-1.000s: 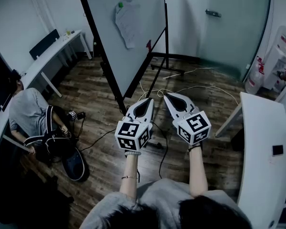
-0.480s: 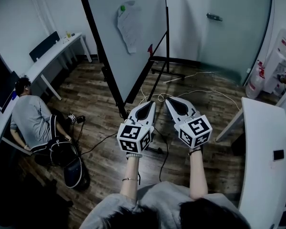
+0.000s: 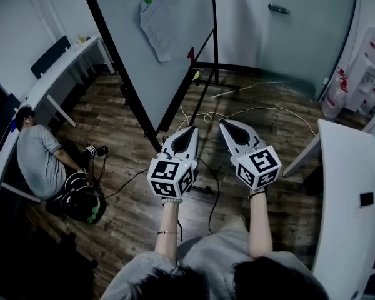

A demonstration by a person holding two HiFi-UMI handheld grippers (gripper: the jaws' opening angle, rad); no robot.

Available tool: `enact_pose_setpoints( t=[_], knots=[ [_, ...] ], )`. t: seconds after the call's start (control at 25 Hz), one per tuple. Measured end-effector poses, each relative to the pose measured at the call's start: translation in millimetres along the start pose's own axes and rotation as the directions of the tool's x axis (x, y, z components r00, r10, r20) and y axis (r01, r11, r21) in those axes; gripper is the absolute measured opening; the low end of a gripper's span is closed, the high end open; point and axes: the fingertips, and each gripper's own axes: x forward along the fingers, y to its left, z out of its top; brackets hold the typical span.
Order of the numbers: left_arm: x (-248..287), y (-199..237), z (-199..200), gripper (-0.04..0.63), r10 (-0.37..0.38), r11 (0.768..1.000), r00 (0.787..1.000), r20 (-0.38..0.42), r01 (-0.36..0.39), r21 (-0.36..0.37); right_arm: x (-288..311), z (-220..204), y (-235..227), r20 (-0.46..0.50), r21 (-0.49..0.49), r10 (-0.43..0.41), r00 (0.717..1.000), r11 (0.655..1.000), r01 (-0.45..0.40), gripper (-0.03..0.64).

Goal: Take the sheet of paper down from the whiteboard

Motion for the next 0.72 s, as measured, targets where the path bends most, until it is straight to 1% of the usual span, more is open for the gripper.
enact_pose_setpoints(
  t=[0.08, 0.2, 0.44, 0.72],
  knots=[
    [14, 4, -3, 0.005, 0.022, 1.000, 1.000, -0.003, -0.022, -0.005, 8, -2, -15, 0.006, 0.017, 0.013, 1.000, 1.000, -0.013, 0.002],
    [43, 12, -3, 0.006, 0.072, 0.997, 0.997, -0.007, -0.072, -0.020, 26, 0, -38, -0.003, 0.008, 0.056, 0.998, 0.998, -0.056, 0.002],
    [109, 9, 18, 0.006, 0.136, 0.991, 0.991, 0.009, -0.135, -0.019, 50, 8, -93, -0.020, 0.015, 0.141, 0.990, 0.990, -0.141, 0.002],
    [172, 8, 29, 0.005, 0.230, 0.973, 0.973, 0.033, -0.229, -0.029, 66, 14, -155, -0.022, -0.007, 0.228, 0.973, 0.974, -0.228, 0.002]
  ],
)
